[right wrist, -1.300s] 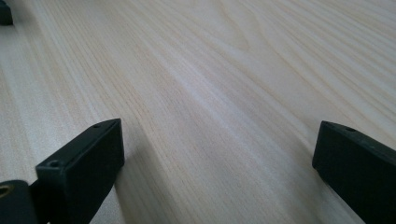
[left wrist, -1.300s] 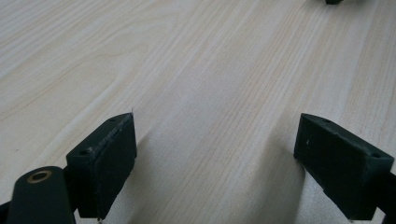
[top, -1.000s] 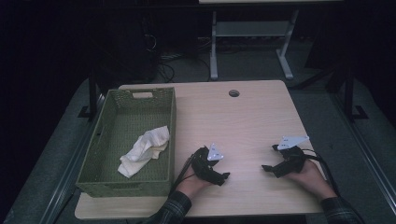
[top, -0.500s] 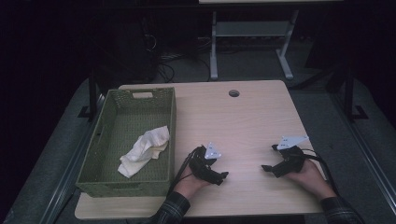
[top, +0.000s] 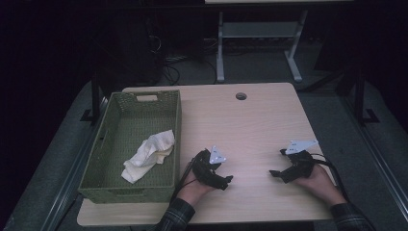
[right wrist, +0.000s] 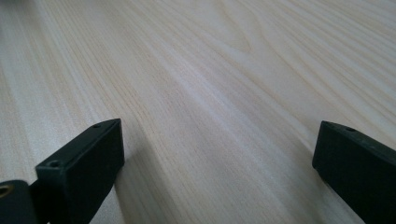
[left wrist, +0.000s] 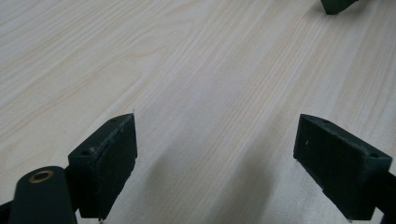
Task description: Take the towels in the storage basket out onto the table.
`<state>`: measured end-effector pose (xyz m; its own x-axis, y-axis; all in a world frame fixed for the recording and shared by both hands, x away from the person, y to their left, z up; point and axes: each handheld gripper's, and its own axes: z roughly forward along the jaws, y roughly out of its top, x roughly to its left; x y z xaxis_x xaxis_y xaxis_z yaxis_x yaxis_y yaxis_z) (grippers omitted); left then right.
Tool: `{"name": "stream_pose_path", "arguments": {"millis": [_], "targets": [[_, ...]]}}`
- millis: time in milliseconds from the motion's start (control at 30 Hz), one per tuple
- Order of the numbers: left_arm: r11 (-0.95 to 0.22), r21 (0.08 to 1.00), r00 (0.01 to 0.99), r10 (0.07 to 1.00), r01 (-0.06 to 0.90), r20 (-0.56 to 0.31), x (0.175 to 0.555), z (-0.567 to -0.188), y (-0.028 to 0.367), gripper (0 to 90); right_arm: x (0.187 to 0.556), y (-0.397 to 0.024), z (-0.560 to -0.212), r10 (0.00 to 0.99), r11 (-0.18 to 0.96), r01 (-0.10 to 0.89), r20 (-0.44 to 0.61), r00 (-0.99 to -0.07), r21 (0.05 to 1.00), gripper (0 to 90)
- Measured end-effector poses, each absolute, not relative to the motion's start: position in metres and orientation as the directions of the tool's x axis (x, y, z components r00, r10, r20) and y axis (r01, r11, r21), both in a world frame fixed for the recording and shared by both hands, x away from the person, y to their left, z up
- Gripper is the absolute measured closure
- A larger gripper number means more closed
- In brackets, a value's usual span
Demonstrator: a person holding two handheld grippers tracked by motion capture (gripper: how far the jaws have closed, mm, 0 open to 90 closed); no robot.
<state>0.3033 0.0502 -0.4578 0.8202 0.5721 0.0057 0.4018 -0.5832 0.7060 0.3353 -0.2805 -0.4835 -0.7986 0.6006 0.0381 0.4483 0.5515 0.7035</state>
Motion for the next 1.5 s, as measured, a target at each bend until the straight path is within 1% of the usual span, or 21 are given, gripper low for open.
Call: {"name": "stream_pose_path", "arguments": {"millis": [267,500,1100,1500], "targets": [[-0.578,0.708,0.818,0.576,0.406,0.002,0.302,-0.454,0.050,12.9,0.335,-0.280,-0.484,0.601,0.551,0.448,0.038,-0.799,0.704,1.9],[-0.581,0.705,0.807,0.590,0.406,0.021,0.302,-0.450,0.051,12.9,0.335,-0.280,-0.484,0.601,0.551,0.448,0.038,-0.798,0.704,1.9],[-0.576,0.702,0.802,0.598,0.419,0.012,0.303,-0.442,0.052,12.9,0.336,-0.280,-0.484,0.581,0.562,0.433,0.037,-0.813,0.705,1.9],[-0.550,0.718,0.799,0.601,0.427,-0.015,0.305,-0.429,0.053,12.9,0.336,-0.280,-0.484,0.579,0.563,0.429,0.033,-0.814,0.706,1.7]]}}
